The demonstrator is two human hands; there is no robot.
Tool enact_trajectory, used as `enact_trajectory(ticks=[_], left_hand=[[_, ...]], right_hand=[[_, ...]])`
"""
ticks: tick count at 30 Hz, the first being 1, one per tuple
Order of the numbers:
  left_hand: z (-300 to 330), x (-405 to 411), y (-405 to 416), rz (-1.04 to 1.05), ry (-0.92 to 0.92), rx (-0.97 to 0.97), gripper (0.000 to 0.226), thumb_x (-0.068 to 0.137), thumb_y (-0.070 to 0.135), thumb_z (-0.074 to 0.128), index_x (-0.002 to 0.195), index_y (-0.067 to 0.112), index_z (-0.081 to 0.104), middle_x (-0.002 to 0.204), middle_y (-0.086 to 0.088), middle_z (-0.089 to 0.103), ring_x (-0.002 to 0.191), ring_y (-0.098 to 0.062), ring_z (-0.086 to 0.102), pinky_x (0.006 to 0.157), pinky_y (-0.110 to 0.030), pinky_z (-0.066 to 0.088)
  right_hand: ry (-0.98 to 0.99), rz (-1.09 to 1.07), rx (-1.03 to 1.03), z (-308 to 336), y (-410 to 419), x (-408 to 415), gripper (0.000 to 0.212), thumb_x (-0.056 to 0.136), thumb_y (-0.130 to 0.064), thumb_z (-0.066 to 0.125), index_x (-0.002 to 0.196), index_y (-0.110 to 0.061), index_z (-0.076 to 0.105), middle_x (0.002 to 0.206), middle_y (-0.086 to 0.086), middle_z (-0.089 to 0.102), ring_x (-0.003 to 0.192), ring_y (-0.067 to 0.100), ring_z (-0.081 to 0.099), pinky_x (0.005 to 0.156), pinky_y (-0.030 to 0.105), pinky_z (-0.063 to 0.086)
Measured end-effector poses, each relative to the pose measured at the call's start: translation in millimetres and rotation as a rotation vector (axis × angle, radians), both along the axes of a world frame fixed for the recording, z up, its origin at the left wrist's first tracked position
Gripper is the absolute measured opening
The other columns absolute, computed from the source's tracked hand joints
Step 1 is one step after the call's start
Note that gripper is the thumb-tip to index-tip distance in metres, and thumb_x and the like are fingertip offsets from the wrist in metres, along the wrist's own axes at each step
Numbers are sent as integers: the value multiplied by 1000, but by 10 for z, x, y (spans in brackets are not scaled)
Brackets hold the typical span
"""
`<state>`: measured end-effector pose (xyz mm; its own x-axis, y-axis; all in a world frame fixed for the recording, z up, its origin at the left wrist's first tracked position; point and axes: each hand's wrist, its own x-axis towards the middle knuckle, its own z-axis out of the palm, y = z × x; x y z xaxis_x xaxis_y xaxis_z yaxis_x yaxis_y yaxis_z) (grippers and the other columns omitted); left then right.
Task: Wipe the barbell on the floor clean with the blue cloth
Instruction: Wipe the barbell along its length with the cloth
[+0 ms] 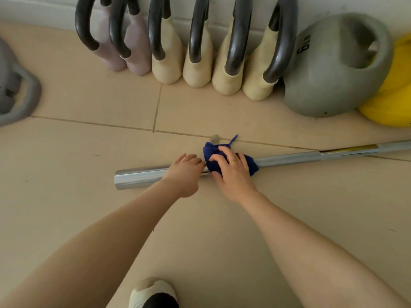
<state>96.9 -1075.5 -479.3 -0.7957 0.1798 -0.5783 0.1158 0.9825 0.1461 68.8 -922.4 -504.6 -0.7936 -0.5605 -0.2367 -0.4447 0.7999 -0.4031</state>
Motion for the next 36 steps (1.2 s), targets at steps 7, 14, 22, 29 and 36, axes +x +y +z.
enact_trajectory(ticks=[7,14,22,29,36], left_hand=[[-77,61,163,103,27,-47,58,92,10,35,146,4,16,152,-9,21,146,-26,0,119,-36,0],[-96,74,99,-4,42,-70,59,98,18,38,148,3,9,153,-9,21,146,-25,2,118,-37,-1],[-112,-41,28,-107,-4,-50,65,95,28,48,146,4,15,149,-9,27,142,-27,12,117,-34,6],[-111,-43,38,-77,-32,-82,69,97,27,45,148,3,6,153,-10,21,145,-26,3,118,-37,2],[-113,-49,111,-37,-50,-130,65,95,14,45,147,3,8,152,-10,25,145,-27,2,118,-37,1]], right_hand=[[199,-309,182,-28,-261,42,42,75,-10,46,110,-24,64,87,8,64,79,29,62,81,46,47],[309,35,268,87,33,-81,42,72,-10,37,97,-21,68,85,10,62,62,30,56,48,30,45],[204,-175,189,87,-213,180,32,70,-9,58,101,-16,64,86,10,60,54,27,56,40,31,45],[169,-152,320,164,358,-180,31,78,-9,55,107,-18,61,104,12,59,69,34,59,46,33,46],[-20,-214,122,114,80,54,40,75,-4,62,115,-9,57,106,19,51,61,37,60,50,37,50]])
